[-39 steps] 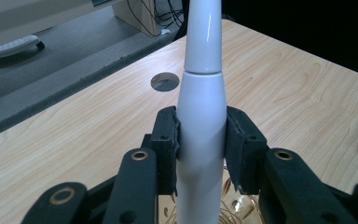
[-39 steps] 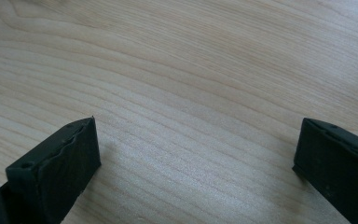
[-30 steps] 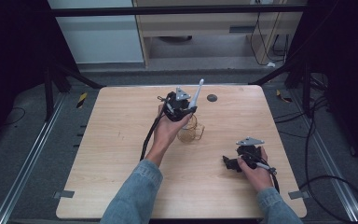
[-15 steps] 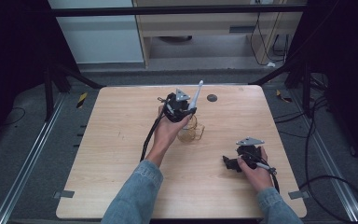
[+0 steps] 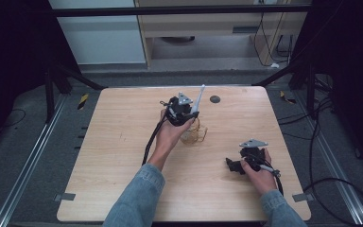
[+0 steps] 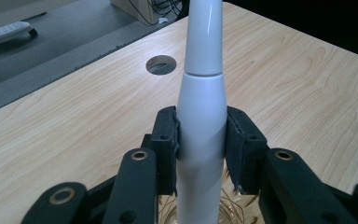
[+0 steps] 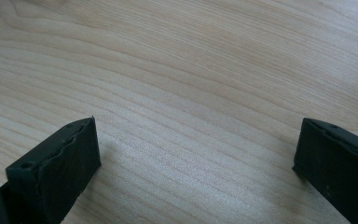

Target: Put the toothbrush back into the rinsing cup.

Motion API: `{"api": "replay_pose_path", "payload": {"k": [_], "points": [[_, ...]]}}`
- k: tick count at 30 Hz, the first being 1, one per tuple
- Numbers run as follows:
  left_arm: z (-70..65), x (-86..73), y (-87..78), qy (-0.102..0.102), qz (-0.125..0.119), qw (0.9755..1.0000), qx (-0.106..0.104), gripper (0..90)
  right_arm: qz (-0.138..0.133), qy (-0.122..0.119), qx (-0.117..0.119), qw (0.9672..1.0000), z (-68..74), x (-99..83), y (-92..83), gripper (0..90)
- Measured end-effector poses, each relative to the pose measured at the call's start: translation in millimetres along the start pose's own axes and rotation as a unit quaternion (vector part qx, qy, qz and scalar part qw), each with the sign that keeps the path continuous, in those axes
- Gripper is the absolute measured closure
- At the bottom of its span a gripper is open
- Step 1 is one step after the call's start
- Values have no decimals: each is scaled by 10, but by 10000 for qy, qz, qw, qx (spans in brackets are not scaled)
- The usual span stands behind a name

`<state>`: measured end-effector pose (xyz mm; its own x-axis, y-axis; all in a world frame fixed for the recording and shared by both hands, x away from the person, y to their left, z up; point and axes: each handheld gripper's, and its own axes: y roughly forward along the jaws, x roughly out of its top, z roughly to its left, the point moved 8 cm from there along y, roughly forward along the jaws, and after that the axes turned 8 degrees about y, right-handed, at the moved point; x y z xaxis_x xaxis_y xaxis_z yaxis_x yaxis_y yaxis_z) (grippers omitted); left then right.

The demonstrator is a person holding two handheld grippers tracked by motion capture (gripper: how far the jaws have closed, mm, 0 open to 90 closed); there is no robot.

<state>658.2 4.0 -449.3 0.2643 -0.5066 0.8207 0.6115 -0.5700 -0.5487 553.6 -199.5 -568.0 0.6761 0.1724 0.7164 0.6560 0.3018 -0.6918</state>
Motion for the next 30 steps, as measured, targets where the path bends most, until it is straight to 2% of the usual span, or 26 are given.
{"api": "replay_pose_path", "payload": {"k": [30], "points": [[-89, -70, 23, 126, 131, 9998, -47, 665, -2, 6, 0, 10000, 1, 0, 0, 3]]}}
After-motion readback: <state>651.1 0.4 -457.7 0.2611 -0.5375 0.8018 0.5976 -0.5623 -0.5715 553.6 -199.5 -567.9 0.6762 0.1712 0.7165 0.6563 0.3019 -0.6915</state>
